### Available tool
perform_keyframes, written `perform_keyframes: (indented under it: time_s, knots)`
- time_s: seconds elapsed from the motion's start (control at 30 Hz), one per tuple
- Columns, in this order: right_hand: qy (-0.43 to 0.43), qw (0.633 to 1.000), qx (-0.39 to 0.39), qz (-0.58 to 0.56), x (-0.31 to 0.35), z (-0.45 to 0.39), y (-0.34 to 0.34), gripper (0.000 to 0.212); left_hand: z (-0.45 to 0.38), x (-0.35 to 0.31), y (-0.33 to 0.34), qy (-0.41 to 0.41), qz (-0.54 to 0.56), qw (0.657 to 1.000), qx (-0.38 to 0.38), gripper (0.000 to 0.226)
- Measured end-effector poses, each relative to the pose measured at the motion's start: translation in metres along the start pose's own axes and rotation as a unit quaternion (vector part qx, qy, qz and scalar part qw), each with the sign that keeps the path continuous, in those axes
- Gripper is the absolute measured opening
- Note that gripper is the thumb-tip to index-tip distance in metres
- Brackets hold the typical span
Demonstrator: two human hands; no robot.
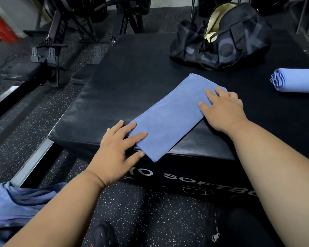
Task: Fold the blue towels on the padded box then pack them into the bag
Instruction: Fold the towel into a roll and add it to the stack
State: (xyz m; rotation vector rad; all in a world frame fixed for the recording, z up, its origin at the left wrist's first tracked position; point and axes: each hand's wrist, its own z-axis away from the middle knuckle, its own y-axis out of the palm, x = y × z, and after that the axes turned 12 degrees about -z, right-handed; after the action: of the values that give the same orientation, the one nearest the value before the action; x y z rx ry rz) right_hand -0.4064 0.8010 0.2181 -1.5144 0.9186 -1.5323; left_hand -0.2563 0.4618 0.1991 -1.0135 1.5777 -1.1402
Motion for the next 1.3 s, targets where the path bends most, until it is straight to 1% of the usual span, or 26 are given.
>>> perform_keyframes:
  time_s: [0.07, 0.1, 0.2, 0.23, 0.27, 0.3, 0.37, 0.4, 0.43, 0.5, 0.6, 0.67, 0.83, 0.93, 1.0, 1.03, 1.17, 1.3]
  knots:
    - [-0.001, 1.000, 0.010, -0.019, -0.003, -0.007, 0.003, 0.065, -0.001, -0.003, 0.003, 0.010, -0.003, 1.000, -0.021, 0.055]
    - [-0.004, 1.000, 0.002, -0.028, -0.003, -0.008, 0.004, 0.063, -0.001, -0.004, 0.004, 0.013, -0.006, 1.000, -0.025, 0.054]
    - [-0.056, 0.994, -0.080, -0.051, 0.006, 0.004, 0.000, 0.055, -0.001, -0.008, 0.004, 0.009, -0.008, 1.000, -0.020, 0.057]
    - [-0.078, 0.991, -0.093, -0.062, 0.014, 0.011, -0.003, 0.052, -0.001, -0.009, 0.003, 0.005, -0.007, 1.000, -0.016, 0.058]
    - [-0.100, 0.989, -0.081, -0.074, 0.023, 0.021, -0.005, 0.050, -0.001, -0.009, 0.003, 0.003, -0.006, 1.000, -0.012, 0.058]
    - [-0.121, 0.989, -0.045, -0.077, 0.032, 0.031, -0.003, 0.051, -0.001, -0.010, 0.003, 0.001, -0.005, 1.000, -0.007, 0.059]
    - [-0.147, 0.987, 0.055, -0.048, 0.044, 0.051, 0.008, 0.065, -0.001, -0.010, 0.003, -0.004, -0.003, 1.000, -0.002, 0.060]
    - [-0.152, 0.984, 0.090, -0.026, 0.045, 0.055, 0.014, 0.074, -0.001, -0.010, 0.003, -0.007, -0.002, 1.000, -0.002, 0.060]
    - [-0.155, 0.982, 0.108, -0.012, 0.042, 0.055, 0.018, 0.080, -0.001, -0.011, 0.003, -0.008, 0.000, 1.000, -0.003, 0.060]
    - [-0.150, 0.982, 0.118, -0.008, 0.033, 0.047, 0.019, 0.086, -0.001, -0.014, 0.002, -0.008, 0.002, 1.000, -0.006, 0.060]
    - [-0.144, 0.981, 0.130, -0.009, 0.022, 0.033, 0.012, 0.085, -0.003, -0.021, 0.001, -0.004, -0.015, 1.000, -0.011, 0.059]
    - [-0.152, 0.978, 0.140, -0.012, 0.019, 0.027, 0.009, 0.084, -0.005, -0.024, 0.001, -0.006, -0.018, 1.000, -0.009, 0.058]
    - [-0.171, 0.973, 0.148, -0.041, 0.011, 0.018, 0.000, 0.093, -0.012, -0.021, -0.003, -0.004, -0.007, 1.000, 0.002, 0.058]
    - [-0.187, 0.976, 0.113, -0.023, 0.017, 0.027, 0.004, 0.094, -0.016, -0.014, -0.004, -0.007, -0.021, 1.000, 0.016, 0.066]
    - [-0.202, 0.974, 0.105, -0.019, 0.027, 0.040, 0.007, 0.090, -0.018, -0.007, -0.005, -0.016, -0.021, 0.999, 0.028, 0.071]
    - [-0.212, 0.970, 0.116, -0.021, 0.032, 0.049, 0.010, 0.091, -0.019, -0.004, -0.005, -0.018, -0.021, 0.999, 0.031, 0.072]
    - [-0.253, 0.953, 0.167, 0.005, 0.042, 0.081, 0.022, 0.114, -0.025, -0.002, -0.006, -0.005, -0.046, 0.999, 0.026, 0.069]
    - [-0.281, 0.945, 0.166, 0.021, 0.035, 0.088, 0.022, 0.112, -0.024, -0.005, -0.009, 0.019, -0.070, 0.997, 0.020, 0.077]
